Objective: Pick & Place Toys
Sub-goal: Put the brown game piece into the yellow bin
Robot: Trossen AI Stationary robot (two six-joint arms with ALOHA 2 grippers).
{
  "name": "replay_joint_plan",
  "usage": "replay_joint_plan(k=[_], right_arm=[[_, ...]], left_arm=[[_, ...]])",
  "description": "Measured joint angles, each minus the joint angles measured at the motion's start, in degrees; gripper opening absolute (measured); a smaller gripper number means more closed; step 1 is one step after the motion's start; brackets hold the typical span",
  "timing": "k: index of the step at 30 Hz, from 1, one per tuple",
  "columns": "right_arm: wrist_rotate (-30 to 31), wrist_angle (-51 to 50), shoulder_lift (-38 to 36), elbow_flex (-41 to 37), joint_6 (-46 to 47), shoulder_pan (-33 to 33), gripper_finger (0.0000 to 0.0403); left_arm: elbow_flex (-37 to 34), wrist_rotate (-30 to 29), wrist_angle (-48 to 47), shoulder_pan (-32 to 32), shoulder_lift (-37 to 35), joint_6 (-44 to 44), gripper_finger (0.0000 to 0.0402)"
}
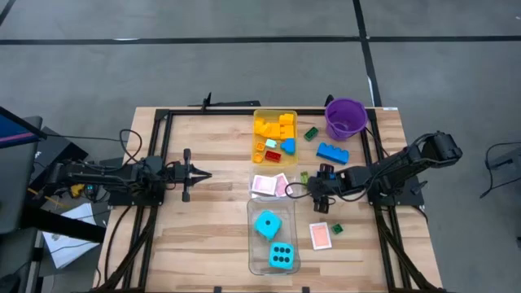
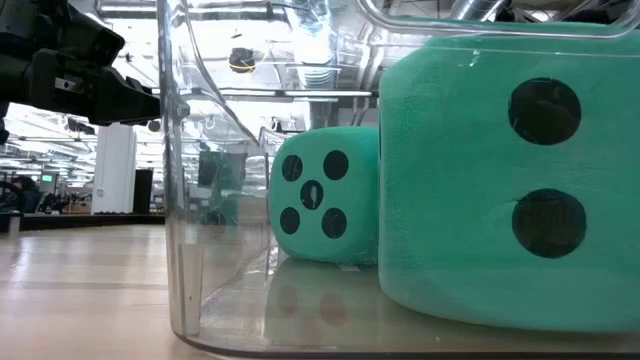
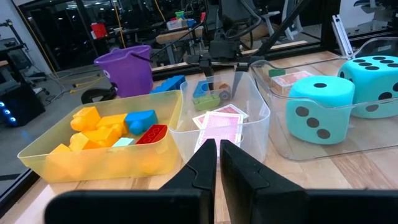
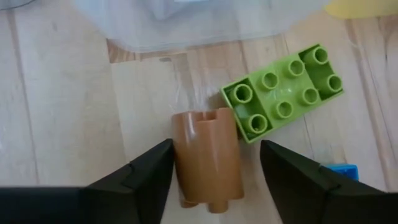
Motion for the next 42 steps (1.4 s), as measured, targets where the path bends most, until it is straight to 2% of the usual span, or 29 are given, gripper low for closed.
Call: replay_joint_plan(k=[8, 14, 23, 28, 36, 42], right_arm=[[-0.69, 0.31, -0.02, 0.03, 0.44, 0.07, 0.0129], [-3.23, 0.46, -0.28, 0.07, 1.40, 0.71, 0.0130], [-2.65, -3.08, -0.58, 0.22, 5.90, 3.31, 0.0137], [-2.61, -5.99, -3.71, -0.13, 7.49, 5.02, 0.0132], [6.24, -15.32, -16.13, -0.09, 13.31, 6.86, 0.0132], [14.25, -15.66, -25.42, -0.07, 13.26, 5.60, 0.0133]], left_arm=[[0.00, 0.01, 0.01, 0.02, 0.01, 0.02, 0.0017], [0.00, 0.00, 0.01, 0.02, 0.00, 0.00, 0.0017], [0.00, 0.00, -0.01, 0.00, 0.02, 0.02, 0.0017], [0.00, 0.01, -0.01, 0.00, 0.01, 0.02, 0.0017], [0.00, 0.00, 0.01, 0.02, 0.00, 0.02, 0.0017], [0.00, 0.00, -0.01, 0.00, 0.00, 0.02, 0.0017]])
